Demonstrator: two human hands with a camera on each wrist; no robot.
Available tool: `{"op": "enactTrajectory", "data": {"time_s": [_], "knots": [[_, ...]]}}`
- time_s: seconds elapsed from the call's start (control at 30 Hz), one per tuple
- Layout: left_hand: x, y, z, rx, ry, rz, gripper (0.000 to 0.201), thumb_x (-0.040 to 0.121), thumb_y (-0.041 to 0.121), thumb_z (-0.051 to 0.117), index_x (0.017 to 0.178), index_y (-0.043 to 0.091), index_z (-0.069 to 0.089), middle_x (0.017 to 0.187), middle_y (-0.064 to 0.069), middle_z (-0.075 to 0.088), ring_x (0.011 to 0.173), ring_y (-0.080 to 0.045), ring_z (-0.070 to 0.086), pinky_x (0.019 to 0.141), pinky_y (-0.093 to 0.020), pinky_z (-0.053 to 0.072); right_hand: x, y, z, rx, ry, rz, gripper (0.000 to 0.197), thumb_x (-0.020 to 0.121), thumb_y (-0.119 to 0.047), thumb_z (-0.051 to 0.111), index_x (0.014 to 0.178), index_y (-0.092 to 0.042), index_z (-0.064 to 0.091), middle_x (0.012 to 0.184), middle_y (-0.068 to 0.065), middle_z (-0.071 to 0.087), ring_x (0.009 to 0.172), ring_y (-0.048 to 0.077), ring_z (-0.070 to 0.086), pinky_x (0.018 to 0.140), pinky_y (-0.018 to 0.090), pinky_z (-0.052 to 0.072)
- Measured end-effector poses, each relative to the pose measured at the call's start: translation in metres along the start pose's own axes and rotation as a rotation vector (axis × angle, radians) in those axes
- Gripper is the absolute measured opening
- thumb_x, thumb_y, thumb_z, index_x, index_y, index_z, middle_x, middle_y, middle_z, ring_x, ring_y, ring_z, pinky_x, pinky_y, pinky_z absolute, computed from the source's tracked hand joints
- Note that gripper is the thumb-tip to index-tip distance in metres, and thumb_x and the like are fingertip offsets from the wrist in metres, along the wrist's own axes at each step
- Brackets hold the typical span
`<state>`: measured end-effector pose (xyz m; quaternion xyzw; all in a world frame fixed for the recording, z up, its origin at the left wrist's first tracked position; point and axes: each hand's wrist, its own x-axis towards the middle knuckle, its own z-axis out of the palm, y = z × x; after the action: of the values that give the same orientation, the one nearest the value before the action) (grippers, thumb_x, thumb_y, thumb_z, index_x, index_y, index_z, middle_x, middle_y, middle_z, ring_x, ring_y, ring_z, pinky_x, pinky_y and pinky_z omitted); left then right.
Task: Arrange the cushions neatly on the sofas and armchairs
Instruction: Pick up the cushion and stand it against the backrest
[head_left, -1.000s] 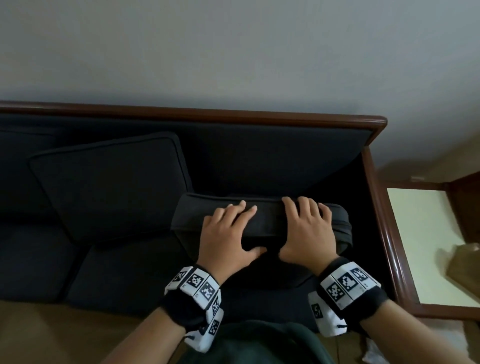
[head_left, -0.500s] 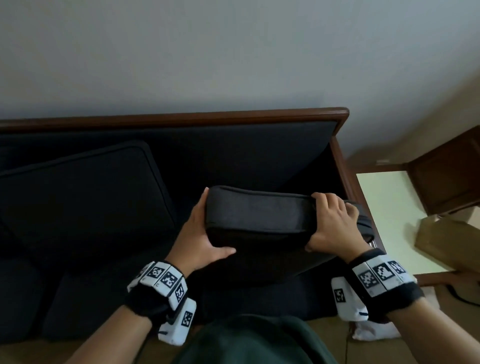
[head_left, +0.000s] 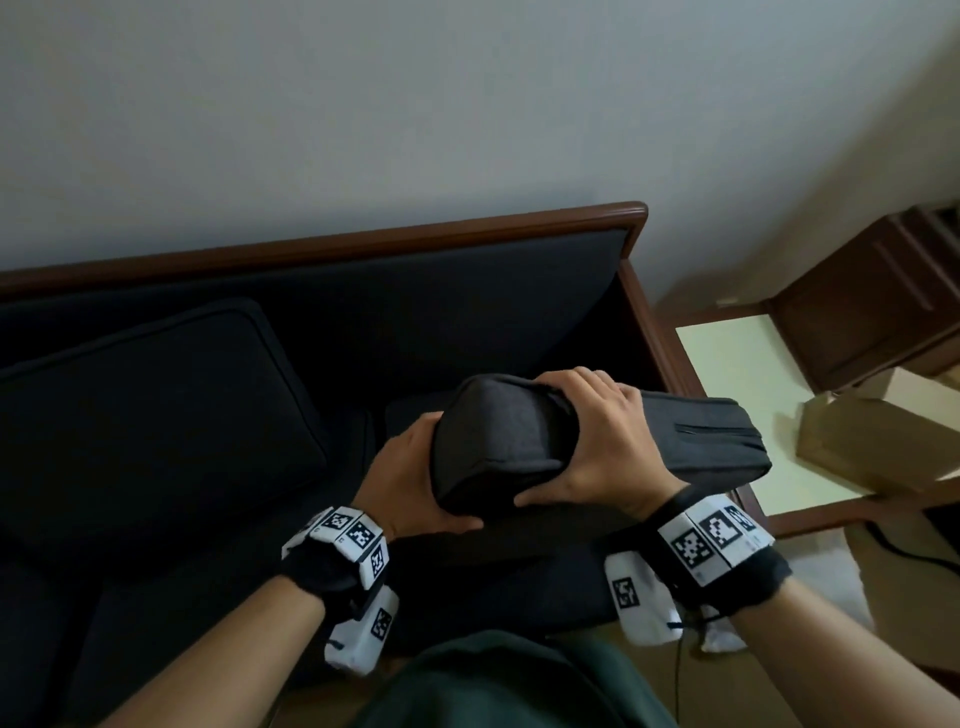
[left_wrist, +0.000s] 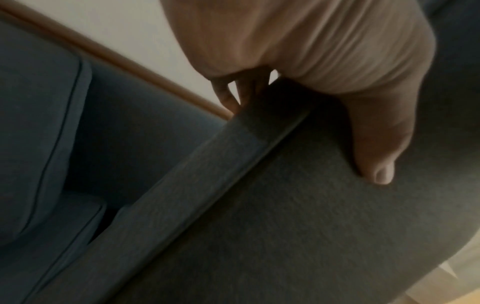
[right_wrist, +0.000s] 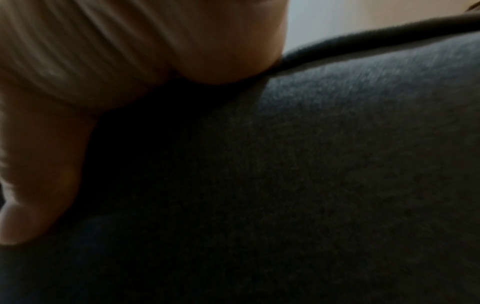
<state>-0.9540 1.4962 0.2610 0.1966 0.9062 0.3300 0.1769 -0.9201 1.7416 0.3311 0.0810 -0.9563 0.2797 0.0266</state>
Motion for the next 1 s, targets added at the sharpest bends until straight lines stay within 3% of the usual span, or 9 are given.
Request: {"op": "enactTrajectory", "data": {"time_s": [0.17,0.3,0.4,0.47,0.6,0.7,0.83,0.93,1.0], "knots": [[-0.007,0.039,-0.030,0.117,0.149,0.102,0.114,0.039,0.055,0.094,0.137,0.020,0.047,0.131,0.003,0.061,0.118,-0.020,0.060,0.099,-0.031,0.043,-0.007,0.013,-0.028,0.273,0.114,-0.064,0.103,0.035,-0.065,0.089,0.124,-0.028,0.052,0.119,-0.007,0.060,0.111,0.015,0.057,0.093,0.048,0.047],[0.002,0.046,-0.022,0.165,0.100,0.025,0.116,0.040,0.054,0.093,0.141,0.025,0.044,0.129,0.003,0.055,0.119,-0.019,0.054,0.105,-0.036,0.042,-0.015,0.046,-0.008,0.651,-0.079,0.062,0.110,0.039,-0.049,0.094,0.135,-0.030,0.043,0.136,0.002,0.052,0.127,0.020,0.052,0.107,0.044,0.043],[0.005,0.020,0.010,0.171,-0.068,-0.185,0.115,0.044,0.077,0.080,0.144,0.036,0.038,0.137,0.007,0.044,0.128,-0.018,0.045,0.112,-0.037,0.033,-0.023,0.065,0.033,0.938,-0.167,0.312,0.105,0.047,-0.049,0.090,0.137,-0.026,0.043,0.143,0.009,0.048,0.131,0.020,0.049,0.107,0.036,0.043],[-0.001,-0.001,0.030,0.246,-0.128,-0.301,0.128,0.035,0.103,0.047,0.145,0.040,0.032,0.145,0.010,0.039,0.138,-0.017,0.036,0.113,-0.039,0.025,-0.032,0.084,0.056,1.024,-0.045,0.546,0.091,0.046,-0.056,0.090,0.125,-0.029,0.052,0.135,0.015,0.055,0.118,0.021,0.058,0.096,0.032,0.051],[-0.031,-0.036,0.046,0.317,-0.001,-0.455,0.124,0.039,0.108,0.023,0.142,0.040,0.042,0.151,0.009,0.038,0.142,-0.017,0.031,0.111,-0.045,0.024,-0.065,0.139,0.065,1.029,0.173,0.878,0.083,0.036,-0.062,0.090,0.104,-0.024,0.062,0.115,0.021,0.067,0.090,0.022,0.067,0.076,0.032,0.057],[-0.059,-0.052,0.049,0.266,0.296,-0.624,0.109,0.050,0.095,0.049,0.140,0.033,0.046,0.157,0.003,0.031,0.145,-0.027,0.025,0.111,-0.055,0.024,-0.093,0.161,0.063,0.994,0.117,0.945,0.082,0.045,-0.065,0.082,0.111,-0.021,0.060,0.114,0.015,0.068,0.097,0.026,0.067,0.084,0.038,0.054],[-0.087,-0.076,0.045,-0.235,0.522,-1.162,0.131,0.038,0.092,0.060,0.147,0.023,0.037,0.157,-0.012,0.031,0.141,-0.042,0.032,0.115,-0.058,0.029,-0.107,0.161,0.074,0.991,0.100,0.919,0.072,0.057,-0.059,0.079,0.115,-0.021,0.060,0.108,0.007,0.069,0.096,0.021,0.067,0.076,0.029,0.051],[-0.094,-0.093,0.052,-0.613,0.577,-1.246,0.130,0.029,0.091,0.074,0.138,0.025,0.048,0.139,-0.014,0.054,0.126,-0.042,0.052,0.107,-0.057,0.043,-0.102,0.169,0.077,1.030,0.104,0.959,0.058,0.066,-0.046,0.084,0.114,-0.022,0.062,0.114,0.013,0.069,0.096,0.022,0.068,0.077,0.030,0.052],[-0.089,-0.094,0.054,-0.642,0.606,-1.255,0.117,0.034,0.089,0.076,0.132,0.030,0.053,0.137,-0.010,0.056,0.126,-0.040,0.052,0.105,-0.058,0.044,-0.097,0.177,0.078,1.046,0.077,0.999,0.082,0.047,-0.061,0.087,0.115,-0.024,0.061,0.113,0.010,0.070,0.099,0.023,0.069,0.082,0.035,0.055]]}}
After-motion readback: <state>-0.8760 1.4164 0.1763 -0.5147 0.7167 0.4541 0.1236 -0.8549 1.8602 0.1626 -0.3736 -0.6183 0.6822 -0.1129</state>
